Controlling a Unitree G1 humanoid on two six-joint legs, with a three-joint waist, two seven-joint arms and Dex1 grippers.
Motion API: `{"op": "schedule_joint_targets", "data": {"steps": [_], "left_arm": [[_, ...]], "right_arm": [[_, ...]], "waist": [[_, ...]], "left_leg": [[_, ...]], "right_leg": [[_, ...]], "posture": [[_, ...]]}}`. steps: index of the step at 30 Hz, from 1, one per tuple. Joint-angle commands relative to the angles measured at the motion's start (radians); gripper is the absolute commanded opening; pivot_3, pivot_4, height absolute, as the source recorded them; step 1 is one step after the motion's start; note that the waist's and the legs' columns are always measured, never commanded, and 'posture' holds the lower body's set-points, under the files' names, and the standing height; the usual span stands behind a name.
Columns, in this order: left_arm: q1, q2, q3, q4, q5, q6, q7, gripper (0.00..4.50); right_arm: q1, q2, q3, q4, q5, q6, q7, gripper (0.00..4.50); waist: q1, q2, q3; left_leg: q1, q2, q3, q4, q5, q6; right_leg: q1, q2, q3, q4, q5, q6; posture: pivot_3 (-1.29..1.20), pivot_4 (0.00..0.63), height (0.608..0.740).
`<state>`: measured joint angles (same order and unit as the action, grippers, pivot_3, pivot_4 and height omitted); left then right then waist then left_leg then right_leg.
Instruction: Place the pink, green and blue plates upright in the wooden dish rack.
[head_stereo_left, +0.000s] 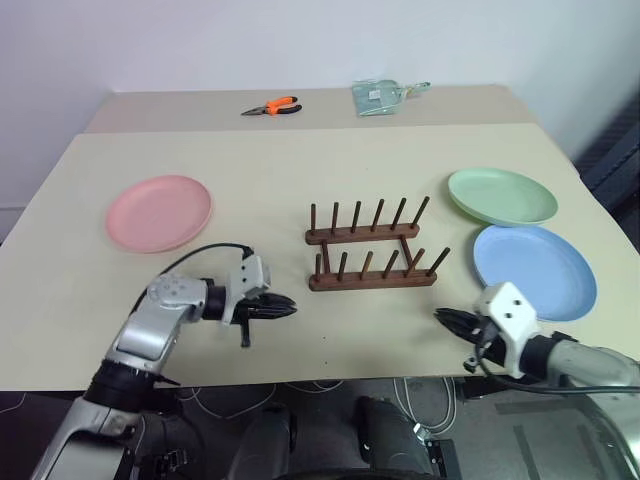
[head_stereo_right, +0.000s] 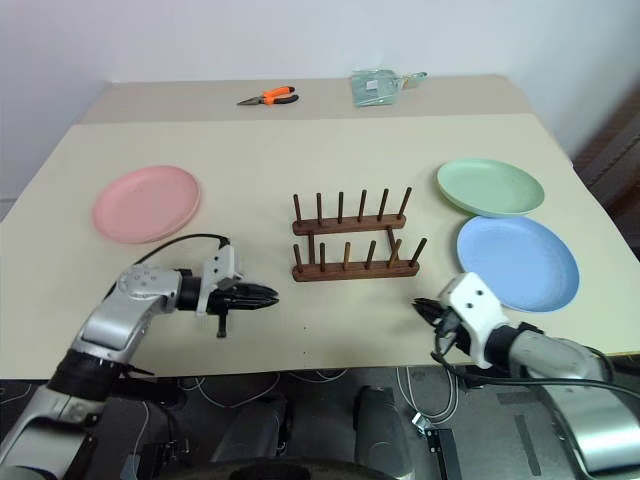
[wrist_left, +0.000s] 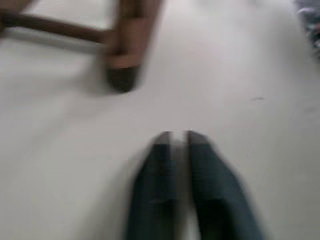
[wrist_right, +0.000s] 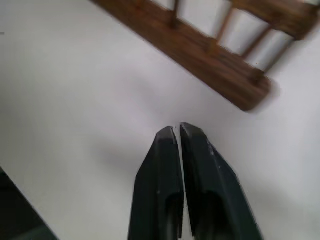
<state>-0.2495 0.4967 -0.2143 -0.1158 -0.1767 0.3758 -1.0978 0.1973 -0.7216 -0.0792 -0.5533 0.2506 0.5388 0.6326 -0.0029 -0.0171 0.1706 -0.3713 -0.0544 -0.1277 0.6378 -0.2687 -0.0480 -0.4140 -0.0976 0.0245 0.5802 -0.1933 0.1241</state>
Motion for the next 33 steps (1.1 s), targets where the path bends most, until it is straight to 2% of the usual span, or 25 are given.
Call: {"op": "schedule_joint_targets", "data": {"steps": [1,5,9,14,17,19,20,22,26,27,28,33], "left_arm": [[-0.012,-0.106,-0.045,-0.047,0.086,0.032,0.214,0.25],[-0.053,-0.201,-0.058,0.029,0.167,0.081,0.401,0.25],[-0.123,-0.260,-0.012,0.173,0.196,0.078,0.549,0.25],[-0.168,-0.256,-0.002,0.258,0.185,0.026,0.572,0.25],[-0.170,-0.241,0.006,0.265,0.175,0.004,0.565,0.25],[-0.162,-0.223,0.050,0.253,0.146,0.017,0.565,0.21],[-0.160,-0.211,0.086,0.249,0.131,0.022,0.572,0.46],[-0.181,-0.198,0.207,0.261,0.094,0.039,0.651,1.04],[-0.294,-0.192,0.473,0.315,0.052,0.013,0.937,2.96],[-0.329,-0.193,0.544,0.326,0.042,0.027,1.030,3.46],[-0.356,-0.191,0.602,0.338,0.036,0.040,1.107,3.89],[-0.415,-0.223,0.809,0.302,0.000,0.134,1.405,3.89]], "right_arm": [[-0.091,0.038,0.082,0.080,-0.123,-0.026,-0.100,0.00],[-0.187,0.077,0.144,0.200,-0.229,-0.040,-0.183,0.00],[-0.318,0.132,0.200,0.379,-0.327,-0.097,-0.260,0.00],[-0.424,0.173,0.198,0.515,-0.358,-0.155,-0.288,0.00],[-0.434,0.172,0.184,0.516,-0.327,-0.158,-0.245,0.00],[-0.414,0.166,0.163,0.461,-0.278,-0.145,-0.190,0.50],[-0.400,0.161,0.155,0.426,-0.256,-0.145,-0.163,0.79],[-0.368,0.148,0.151,0.341,-0.214,-0.152,-0.103,1.74],[-0.328,0.134,0.171,0.222,-0.192,-0.149,-0.042,3.73],[-0.328,0.135,0.178,0.211,-0.190,-0.150,-0.031,4.11],[-0.329,0.136,0.183,0.204,-0.188,-0.150,-0.021,4.13],[-0.384,0.146,0.201,0.249,-0.203,-0.163,-0.002,4.13]], "waist": [[0.010,0.000,0.000],[0.016,0.000,0.000],[0.012,0.000,-0.001],[0.010,0.000,-0.001],[0.009,0.000,-0.001],[0.009,0.000,-0.001],[0.006,0.000,-0.001],[-0.004,0.000,-0.001],[-0.012,-0.001,0.001],[-0.010,-0.001,0.001],[-0.009,-0.001,0.001],[-0.008,-0.001,0.000]], "left_leg": [[0.000,0.000,0.000,0.001,0.000,0.000],[0.000,-0.001,0.000,0.001,0.000,0.000],[0.003,-0.001,0.000,0.003,0.000,0.000],[0.007,-0.001,0.000,0.002,0.000,0.000],[0.007,-0.001,0.000,0.002,0.000,0.000],[0.007,-0.001,0.000,0.002,0.000,0.000],[0.007,-0.001,0.000,0.002,0.000,0.000],[0.008,-0.001,0.000,0.000,0.000,0.000],[0.009,0.000,-0.002,-0.003,0.000,0.000],[0.009,0.000,-0.002,-0.003,0.000,0.000],[0.009,-0.001,-0.002,-0.003,0.000,-0.001],[0.010,-0.002,-0.002,-0.005,0.000,-0.001]], "right_leg": [[0.000,0.000,0.000,0.000,0.000,0.000],[0.000,0.000,0.000,0.001,0.001,-0.001],[0.003,0.000,0.000,0.001,0.002,-0.002],[0.006,0.000,-0.001,0.002,0.001,0.000],[0.006,0.000,0.000,0.002,0.004,-0.002],[0.006,0.000,0.000,0.002,0.003,-0.002],[0.006,0.000,0.000,0.002,0.003,-0.001],[0.006,0.000,-0.001,0.002,0.004,-0.001],[0.005,0.001,-0.001,0.002,0.002,0.004],[0.005,0.001,-0.001,0.002,0.002,0.004],[0.005,0.001,-0.001,0.002,0.002,0.004],[0.006,-0.001,-0.001,0.001,0.001,0.006]], "posture": [[0.00,0.150,0.740],[0.00,0.150,0.740],[0.00,0.150,0.740],[0.00,0.150,0.740],[0.00,0.150,0.740],[0.00,0.150,0.740],[0.00,0.150,0.740],[0.00,0.150,0.740],[0.00,0.150,0.740],[0.00,0.150,0.740],[0.00,0.150,0.740],[0.00,0.150,0.740]]}}
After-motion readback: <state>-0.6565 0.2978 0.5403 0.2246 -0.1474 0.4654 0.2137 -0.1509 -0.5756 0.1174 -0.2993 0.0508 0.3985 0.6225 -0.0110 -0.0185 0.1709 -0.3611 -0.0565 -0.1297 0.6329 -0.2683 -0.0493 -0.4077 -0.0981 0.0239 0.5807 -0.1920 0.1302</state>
